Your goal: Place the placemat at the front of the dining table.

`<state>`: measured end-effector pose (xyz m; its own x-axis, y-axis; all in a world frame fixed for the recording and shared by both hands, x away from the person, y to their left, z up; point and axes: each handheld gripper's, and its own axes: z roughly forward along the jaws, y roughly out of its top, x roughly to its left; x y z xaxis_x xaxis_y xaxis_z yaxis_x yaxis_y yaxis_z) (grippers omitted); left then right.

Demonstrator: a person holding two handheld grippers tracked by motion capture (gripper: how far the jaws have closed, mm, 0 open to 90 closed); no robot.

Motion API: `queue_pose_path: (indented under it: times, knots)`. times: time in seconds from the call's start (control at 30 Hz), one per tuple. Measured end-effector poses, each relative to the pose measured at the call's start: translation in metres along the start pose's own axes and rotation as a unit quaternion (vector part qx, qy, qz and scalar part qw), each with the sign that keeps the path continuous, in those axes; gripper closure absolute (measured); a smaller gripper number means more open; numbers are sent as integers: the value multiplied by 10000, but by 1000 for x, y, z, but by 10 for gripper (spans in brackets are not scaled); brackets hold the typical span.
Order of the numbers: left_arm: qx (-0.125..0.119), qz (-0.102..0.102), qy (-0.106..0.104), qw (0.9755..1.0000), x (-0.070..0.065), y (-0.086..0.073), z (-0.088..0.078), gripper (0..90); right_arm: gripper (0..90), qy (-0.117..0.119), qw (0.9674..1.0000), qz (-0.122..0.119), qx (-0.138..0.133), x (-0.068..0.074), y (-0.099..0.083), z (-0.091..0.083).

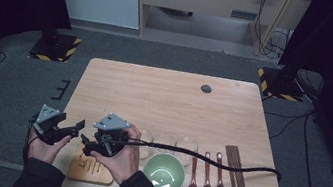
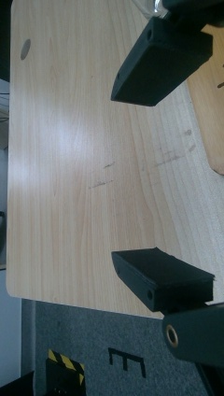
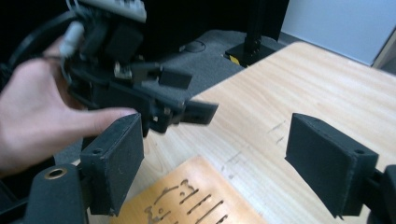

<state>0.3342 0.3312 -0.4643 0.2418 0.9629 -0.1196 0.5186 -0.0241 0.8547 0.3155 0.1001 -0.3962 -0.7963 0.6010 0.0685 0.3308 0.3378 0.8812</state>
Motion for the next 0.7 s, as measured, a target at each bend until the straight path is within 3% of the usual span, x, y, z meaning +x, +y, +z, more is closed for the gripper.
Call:
queue_pose_path:
  times: [0.43,0.5,0.57,0.7]
  knots:
    - [223,193,-137,9995,-4,-6,5,192,189,-194,9986,17,495,16,-41,27]
    - [324,211,-168,9991,-7,-9,7,192,192,-233,9982,48,544,18,-46,30]
    - [486,272,-204,9982,-10,-12,10,191,198,-239,9977,305,558,15,-56,33]
    - [801,377,-282,9957,-18,-19,20,185,195,-322,9965,341,689,12,-66,35]
